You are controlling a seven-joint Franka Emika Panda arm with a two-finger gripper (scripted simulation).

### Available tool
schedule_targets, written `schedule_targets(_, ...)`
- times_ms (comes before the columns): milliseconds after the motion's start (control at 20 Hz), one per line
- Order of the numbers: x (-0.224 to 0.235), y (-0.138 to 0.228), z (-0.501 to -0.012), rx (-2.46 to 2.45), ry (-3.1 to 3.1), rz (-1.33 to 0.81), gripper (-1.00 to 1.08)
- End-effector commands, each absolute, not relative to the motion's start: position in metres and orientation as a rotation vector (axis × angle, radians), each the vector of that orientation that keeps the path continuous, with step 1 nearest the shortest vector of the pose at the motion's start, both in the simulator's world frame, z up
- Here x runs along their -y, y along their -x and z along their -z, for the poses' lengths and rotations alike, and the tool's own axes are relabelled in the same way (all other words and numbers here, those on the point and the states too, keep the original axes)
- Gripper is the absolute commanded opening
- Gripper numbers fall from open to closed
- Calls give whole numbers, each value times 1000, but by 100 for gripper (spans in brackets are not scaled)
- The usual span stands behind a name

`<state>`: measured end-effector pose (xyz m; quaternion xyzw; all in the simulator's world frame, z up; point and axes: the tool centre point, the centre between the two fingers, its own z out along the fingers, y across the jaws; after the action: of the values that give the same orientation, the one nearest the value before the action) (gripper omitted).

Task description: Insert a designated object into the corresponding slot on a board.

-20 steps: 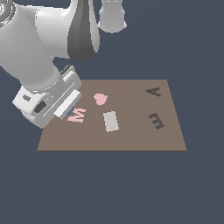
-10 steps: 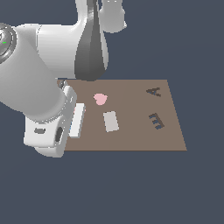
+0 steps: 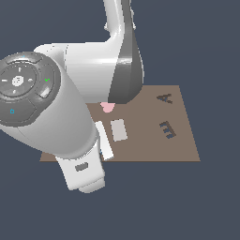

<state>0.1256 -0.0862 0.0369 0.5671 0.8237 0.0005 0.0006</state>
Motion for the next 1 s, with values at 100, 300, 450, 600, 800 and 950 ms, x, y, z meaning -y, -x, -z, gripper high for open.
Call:
schedule_targets(100, 59, -139, -38, -2728, -1556, -2, -100)
schedule_targets(300, 34, -146, -38, -2828, -1365, -2, -100)
schedule_targets(450, 16, -148, -38, -2893, -1223, -2, -100)
schedule_targets(600, -2, -150, -38, -2949, -1081, -2, -100)
schedule_targets(800, -26, -148, -39, -3012, -888, -2, -100)
schedule_targets(950, -44, -145, -39, -3052, -740, -2, -100)
